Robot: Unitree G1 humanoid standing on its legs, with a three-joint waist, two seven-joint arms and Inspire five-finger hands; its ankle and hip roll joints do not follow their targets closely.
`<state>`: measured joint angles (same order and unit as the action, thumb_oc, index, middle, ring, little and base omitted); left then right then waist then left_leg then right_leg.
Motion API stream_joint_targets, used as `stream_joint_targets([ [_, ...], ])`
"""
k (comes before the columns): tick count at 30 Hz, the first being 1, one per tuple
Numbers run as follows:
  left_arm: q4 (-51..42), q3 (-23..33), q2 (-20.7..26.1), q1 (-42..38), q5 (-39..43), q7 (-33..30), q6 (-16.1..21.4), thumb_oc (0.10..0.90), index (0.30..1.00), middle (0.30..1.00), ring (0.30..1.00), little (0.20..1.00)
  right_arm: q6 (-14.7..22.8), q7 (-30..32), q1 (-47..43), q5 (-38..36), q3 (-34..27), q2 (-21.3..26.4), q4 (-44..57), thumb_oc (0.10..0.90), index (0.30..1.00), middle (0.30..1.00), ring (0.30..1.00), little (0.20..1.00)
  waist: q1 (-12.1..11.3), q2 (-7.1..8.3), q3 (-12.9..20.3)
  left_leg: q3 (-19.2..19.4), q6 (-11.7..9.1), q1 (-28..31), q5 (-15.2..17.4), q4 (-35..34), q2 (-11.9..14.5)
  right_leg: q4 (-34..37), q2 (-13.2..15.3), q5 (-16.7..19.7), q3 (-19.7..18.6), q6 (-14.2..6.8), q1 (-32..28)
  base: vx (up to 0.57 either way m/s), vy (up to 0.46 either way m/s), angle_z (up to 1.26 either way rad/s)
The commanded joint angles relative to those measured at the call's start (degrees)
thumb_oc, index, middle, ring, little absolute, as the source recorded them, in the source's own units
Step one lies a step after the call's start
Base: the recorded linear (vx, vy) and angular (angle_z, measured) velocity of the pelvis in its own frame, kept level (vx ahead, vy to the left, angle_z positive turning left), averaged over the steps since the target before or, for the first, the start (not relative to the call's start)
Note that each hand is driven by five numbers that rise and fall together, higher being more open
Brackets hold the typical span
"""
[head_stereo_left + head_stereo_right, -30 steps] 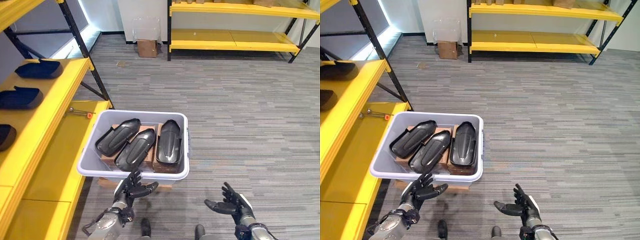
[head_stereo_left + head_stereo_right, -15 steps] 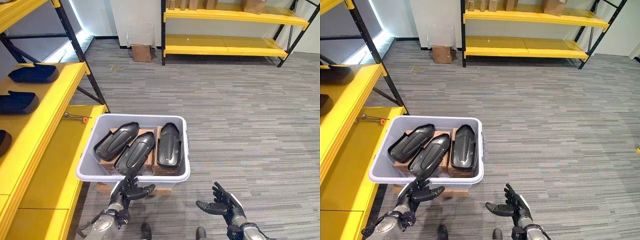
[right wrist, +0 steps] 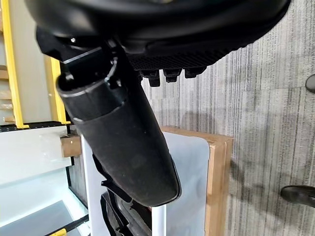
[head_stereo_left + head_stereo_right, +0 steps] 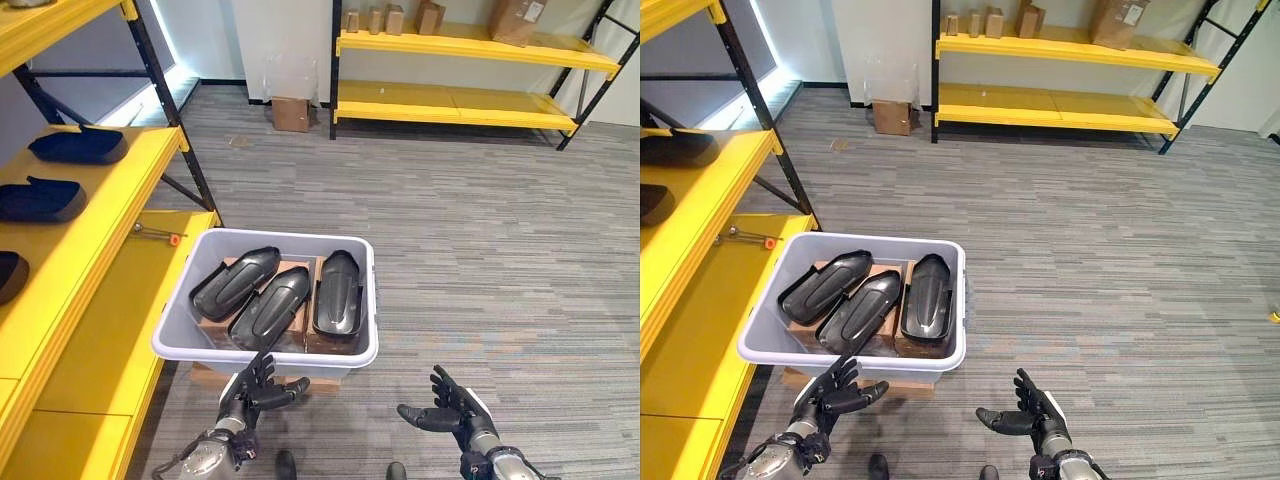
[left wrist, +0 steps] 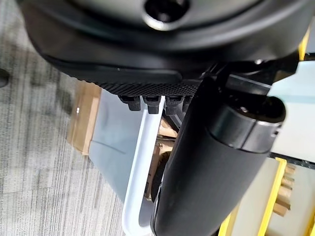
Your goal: Move parts from the plastic box to the shelf.
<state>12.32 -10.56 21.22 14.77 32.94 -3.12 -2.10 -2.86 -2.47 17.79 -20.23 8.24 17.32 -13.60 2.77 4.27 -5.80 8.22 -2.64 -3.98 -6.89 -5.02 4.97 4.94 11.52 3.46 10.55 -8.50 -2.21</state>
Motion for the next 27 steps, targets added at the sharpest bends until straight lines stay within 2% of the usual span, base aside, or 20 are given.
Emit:
stream_joint_targets([
  [1,-5.6,3.5,1.2,-5.3,0.0,0.0,5.3,0.900,1.000,1.000,1.000,1.000,5.4,0.6,-4.7,0.1,-2.8,1.8,7.3,0.900,1.000,1.000,1.000,1.000,-1.1,0.07,-1.6,0.0,-1.9,0.9,5.7,3.0,3.9,-2.0,4.0,-1.2,3.8,-3.7,-4.4,0.00,0.076,0.14],
  [6,-5.7,3.3,2.1,-5.6,0.5,-0.5,5.6,0.900,1.000,1.000,1.000,1.000,5.9,0.7,-5.5,-0.2,-3.1,1.9,8.4,0.900,1.000,1.000,1.000,1.000,-1.4,0.36,-2.9,-2.4,0.3,-4.2,8.5,8.7,1.3,-7.0,6.3,0.6,3.7,-4.2,-1.6,-0.01,0.151,0.17],
  [9,-5.4,3.1,2.9,-5.5,-0.4,-0.3,5.5,0.900,1.000,1.000,1.000,1.000,6.0,0.6,-5.4,-0.4,-3.5,1.4,8.5,0.900,1.000,1.000,1.000,1.000,-1.0,-0.47,-3.7,-3.3,2.3,-4.4,9.6,9.1,-0.8,-13.0,7.4,3.5,1.6,-3.9,1.2,0.02,0.215,0.24],
  [10,-5.6,3.1,2.9,-5.4,-0.4,-0.3,5.5,0.900,1.000,1.000,1.000,1.000,6.0,0.6,-5.4,-0.4,-3.4,1.3,8.3,0.900,1.000,1.000,1.000,1.000,-0.7,-0.97,-4.2,-3.4,3.1,-3.8,9.9,8.8,-1.4,-16.1,7.2,4.5,0.0,-3.5,2.6,0.06,0.411,0.19],
  [11,-5.7,3.0,3.0,-5.4,-0.8,-0.2,5.6,0.900,1.000,1.000,1.000,1.000,6.0,0.5,-5.7,-0.5,-3.1,1.2,7.8,0.900,1.000,1.000,1.000,1.000,0.1,-2.42,-5.3,-3.7,4.5,-2.1,10.0,7.7,-2.4,-22.8,5.8,5.4,-2.9,-2.2,6.6,0.05,0.330,0.15],
  [12,-5.7,3.0,3.0,-5.4,-0.8,-0.2,5.6,0.900,1.000,1.000,1.000,1.000,6.0,0.5,-5.7,-0.5,-3.1,1.2,7.8,0.900,1.000,1.000,1.000,1.000,0.1,-2.44,-5.2,-3.7,4.5,-2.3,9.9,7.6,-2.4,-22.8,5.8,5.5,-3.0,-2.2,6.8,0.05,0.332,0.12],
  [13,-5.8,2.8,3.2,-5.6,-0.8,-0.3,5.6,0.900,1.000,1.000,1.000,1.000,6.1,0.5,-6.0,-0.7,-2.8,1.3,7.8,0.900,1.000,1.000,1.000,1.000,0.7,-3.15,-6.2,-3.8,4.9,-1.0,9.9,7.0,-2.7,-25.8,4.0,4.7,-4.1,-1.7,8.9,0.06,0.228,0.12],
  [14,-5.9,2.8,3.1,-5.6,-1.0,-0.2,5.4,0.900,1.000,1.000,1.000,1.000,6.3,0.6,-5.8,-1.5,-2.7,1.0,8.0,0.900,1.000,1.000,1.000,1.000,0.9,-3.96,-7.0,-3.2,5.3,0.6,10.3,6.0,-2.8,-28.2,2.9,2.4,-1.7,-0.8,11.1,0.06,0.226,0.02],
  [15,-5.9,2.8,3.1,-5.6,-1.0,-0.2,5.4,0.900,1.000,1.000,1.000,1.000,6.3,0.6,-5.8,-1.5,-2.7,1.0,8.0,0.900,1.000,1.000,1.000,1.000,0.9,-3.95,-7.0,-3.2,5.2,0.7,10.3,6.0,-2.8,-28.4,2.9,2.3,-1.7,-0.8,11.1,0.09,0.163,-0.11],
  [17,-5.6,2.4,2.9,-6.0,-1.2,0.4,5.2,0.900,1.000,1.000,1.000,1.000,6.3,0.5,-5.8,-2.0,-2.6,0.9,8.1,0.900,1.000,1.000,1.000,1.000,1.6,-4.35,-7.8,-3.4,5.1,2.7,10.8,4.8,-3.0,-25.3,0.7,-2.0,-0.6,0.3,12.5,0.11,0.056,-0.16],
  [18,-5.4,2.3,2.8,-6.0,-1.1,0.6,5.3,0.900,1.000,1.000,1.000,1.000,6.4,0.5,-5.8,-2.4,-2.5,0.9,8.1,0.900,1.000,1.000,1.000,1.000,1.8,-4.35,-8.2,-3.2,4.8,3.7,10.8,4.1,-2.9,-22.1,-0.2,-2.6,-0.4,0.5,13.3,0.12,0.008,-0.10],
  [20,-5.6,2.4,3.1,-5.6,-1.0,0.9,5.4,0.900,1.000,1.000,1.000,1.000,6.3,0.3,-5.4,-2.0,-2.4,1.4,8.7,0.900,1.000,1.000,1.000,1.000,1.4,-3.81,-8.9,-2.5,4.4,5.5,11.5,3.5,-3.0,-15.5,0.7,-1.6,2.5,-0.2,12.4,0.17,-0.037,-0.09],
  [21,-5.6,2.6,2.9,-5.4,-1.5,1.3,5.4,0.900,1.000,1.000,1.000,1.000,6.3,0.2,-5.7,-1.1,-2.2,1.9,8.7,0.900,1.000,1.000,1.000,1.000,1.0,-3.77,-8.8,-1.5,3.7,7.4,12.6,2.7,-2.5,-10.1,1.8,0.1,5.7,-2.0,13.1,0.19,-0.044,0.00],
  [22,-5.6,2.6,2.8,-5.4,-1.5,1.4,5.4,0.900,1.000,1.000,1.000,1.000,6.3,0.2,-5.7,-1.1,-2.2,1.9,8.7,0.900,1.000,1.000,1.000,1.000,1.0,-3.91,-8.8,-1.6,3.6,7.6,12.7,2.6,-2.3,-9.6,1.5,0.3,5.8,-1.9,12.8,0.19,-0.089,-0.02],
  [23,-5.3,2.8,2.6,-5.4,-1.8,1.7,5.4,0.900,1.000,1.000,1.000,1.000,6.1,0.0,-5.8,-0.6,-2.4,2.3,9.2,0.900,1.000,1.000,1.000,1.000,1.5,-3.12,-8.9,-0.8,3.3,8.7,12.3,2.2,-2.7,-6.4,1.5,3.1,5.8,-2.4,13.5,0.05,-0.058,-0.10],
  [27,-4.9,2.4,1.6,-5.4,-2.4,2.7,5.6,0.900,1.000,1.000,1.000,1.000,6.3,-0.5,-5.5,-0.6,-2.6,2.3,9.0,0.900,1.000,1.000,1.000,1.000,1.7,-2.03,-7.3,-0.7,2.6,9.6,12.9,2.2,-3.0,-3.3,1.1,4.2,4.7,-2.1,10.2,0.16,-0.104,-0.01],
])
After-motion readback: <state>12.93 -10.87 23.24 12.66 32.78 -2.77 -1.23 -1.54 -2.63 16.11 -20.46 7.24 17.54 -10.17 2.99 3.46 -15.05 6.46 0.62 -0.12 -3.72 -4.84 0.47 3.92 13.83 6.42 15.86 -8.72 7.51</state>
